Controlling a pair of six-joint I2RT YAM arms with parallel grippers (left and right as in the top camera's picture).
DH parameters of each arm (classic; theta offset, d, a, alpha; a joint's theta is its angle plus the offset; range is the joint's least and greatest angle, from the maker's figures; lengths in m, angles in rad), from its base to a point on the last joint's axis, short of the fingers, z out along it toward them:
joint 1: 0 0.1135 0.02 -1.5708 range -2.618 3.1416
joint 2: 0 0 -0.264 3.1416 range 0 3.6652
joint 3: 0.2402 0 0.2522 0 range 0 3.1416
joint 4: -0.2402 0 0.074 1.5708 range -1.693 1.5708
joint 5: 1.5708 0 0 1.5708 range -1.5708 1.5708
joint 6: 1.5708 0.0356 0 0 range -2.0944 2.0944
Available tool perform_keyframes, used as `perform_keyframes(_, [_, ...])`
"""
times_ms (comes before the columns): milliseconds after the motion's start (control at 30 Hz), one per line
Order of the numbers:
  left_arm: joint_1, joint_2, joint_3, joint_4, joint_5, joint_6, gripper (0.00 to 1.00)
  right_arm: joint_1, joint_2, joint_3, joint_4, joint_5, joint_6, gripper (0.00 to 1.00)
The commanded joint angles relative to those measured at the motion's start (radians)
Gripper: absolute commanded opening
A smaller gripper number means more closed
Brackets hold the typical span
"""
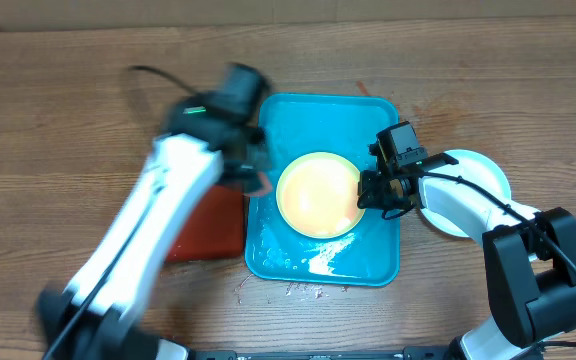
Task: Clean dirty plates on tray and stack at the side
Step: 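Return the sponge with the left gripper to the red tray, then lift the yellow plate with the right gripper and tilt it over the red tray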
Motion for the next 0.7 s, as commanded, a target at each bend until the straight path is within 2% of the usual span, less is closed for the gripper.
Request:
perform_keyframes(0, [0.095, -0.099, 0.018, -0.073, -0.123, 0.059, 0.04, -0.003, 0.01, -0.006, -0.004, 0.033, -0.007, 0.04])
perform_keyframes(67, [0.132, -0.099, -0.009, -0.11, -0.183, 0.063, 0.04, -0.002, 0.01, -0.006, -0.004, 0.033, -0.007, 0.04])
perform_keyframes(167, [0.151, -0.098, -0.104, -0.054, -0.21, 0.08, 0.04, -0.002, 0.01, -0.006, -0.004, 0.033, -0.006, 0.04])
perform_keyframes(400, [0.164, -0.07, -0.502, 0.335, -0.197, 0.084, 0.04, -0.002, 0.01, -0.006, -0.007, 0.033, -0.007, 0.04])
perform_keyframes(567, [0.172, -0.048, -0.555, 0.381, -0.172, 0.073, 0.05, -0.003, 0.01, -0.006, -0.007, 0.033, -0.007, 0.04])
perform_keyframes(633, [0.181, -0.053, -0.546, 0.374, -0.146, 0.073, 0.18, -0.003, 0.009, -0.005, -0.009, 0.033, -0.01, 0.04])
perform_keyframes(667, [0.189, -0.055, -0.536, 0.364, -0.131, 0.073, 0.19, -0.003, 0.008, 0.002, -0.018, 0.033, -0.01, 0.04])
